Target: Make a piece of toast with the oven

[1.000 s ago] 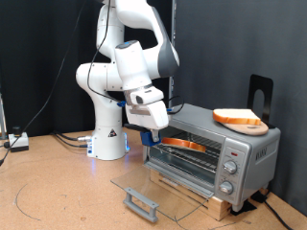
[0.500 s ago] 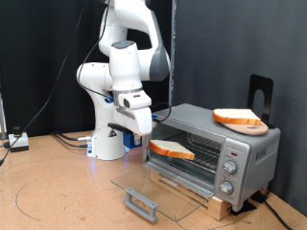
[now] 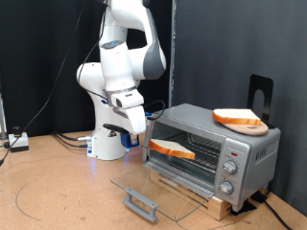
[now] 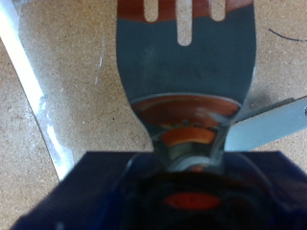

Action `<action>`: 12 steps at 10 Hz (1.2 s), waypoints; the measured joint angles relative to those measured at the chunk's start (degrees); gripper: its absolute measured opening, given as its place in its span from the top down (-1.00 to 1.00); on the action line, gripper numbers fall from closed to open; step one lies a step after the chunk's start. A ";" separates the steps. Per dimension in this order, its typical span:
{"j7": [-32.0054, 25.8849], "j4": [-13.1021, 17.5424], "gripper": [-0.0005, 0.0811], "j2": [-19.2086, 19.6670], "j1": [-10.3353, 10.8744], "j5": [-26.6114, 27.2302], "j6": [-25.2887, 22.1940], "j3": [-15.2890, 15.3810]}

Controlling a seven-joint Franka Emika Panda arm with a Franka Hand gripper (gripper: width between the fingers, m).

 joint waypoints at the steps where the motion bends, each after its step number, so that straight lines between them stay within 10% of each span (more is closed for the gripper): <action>1: -1.19 0.00 0.02 0.00 0.01 0.82 -0.51 -0.51; 12: 5.34 0.86 0.02 -0.33 3.25 6.86 -3.65 3.03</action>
